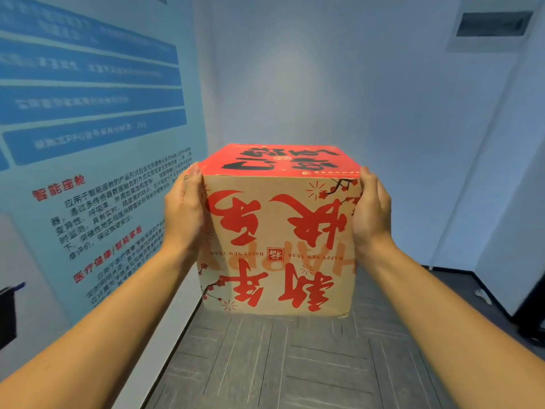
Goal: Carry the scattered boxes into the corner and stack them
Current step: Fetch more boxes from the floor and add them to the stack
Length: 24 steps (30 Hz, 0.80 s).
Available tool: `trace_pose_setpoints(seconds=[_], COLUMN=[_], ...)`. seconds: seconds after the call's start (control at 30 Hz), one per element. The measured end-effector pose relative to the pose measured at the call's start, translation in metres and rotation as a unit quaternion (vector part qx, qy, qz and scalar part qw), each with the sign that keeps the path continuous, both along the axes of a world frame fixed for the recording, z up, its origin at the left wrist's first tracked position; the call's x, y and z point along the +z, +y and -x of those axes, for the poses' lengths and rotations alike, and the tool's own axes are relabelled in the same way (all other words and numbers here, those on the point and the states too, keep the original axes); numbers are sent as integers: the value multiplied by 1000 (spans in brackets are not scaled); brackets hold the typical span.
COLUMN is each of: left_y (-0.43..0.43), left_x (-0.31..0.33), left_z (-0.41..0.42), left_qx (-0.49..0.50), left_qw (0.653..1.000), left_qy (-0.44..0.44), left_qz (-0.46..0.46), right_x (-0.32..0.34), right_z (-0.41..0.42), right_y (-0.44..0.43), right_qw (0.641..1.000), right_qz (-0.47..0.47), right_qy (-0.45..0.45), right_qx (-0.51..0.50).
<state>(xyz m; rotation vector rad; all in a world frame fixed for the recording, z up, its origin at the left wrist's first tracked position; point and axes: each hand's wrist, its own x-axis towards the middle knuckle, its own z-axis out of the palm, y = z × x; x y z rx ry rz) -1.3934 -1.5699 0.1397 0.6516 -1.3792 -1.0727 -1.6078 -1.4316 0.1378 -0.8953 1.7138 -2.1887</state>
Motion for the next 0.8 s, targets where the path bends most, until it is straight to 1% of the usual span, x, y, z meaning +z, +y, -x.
trace_pose_setpoints(seconds=[0.23,0.4,0.53,0.67,0.8], left_y=[-167,-301,-412,-515,-597], left_x=[20,10,-4,6,16], left_z=[75,124,167,210,262], left_qx=[47,61,42,32,8], left_qw=[999,998,998,999,1000], left_qy=[-3,13,33,24,17], left_qz=[-5,-8,-28,-32,-24], right_x=[17,12,2,10,21], right_z=[82,136,179,219,269], right_y=[-177,-308,-417,-509,-586], right_qw=[1000,1000,1000,999,999], right_qz=[-3,-4,-10,-30,-44], right_qy=[-15,-6,6,11,11], right_qx=[25,26,14,3,-10])
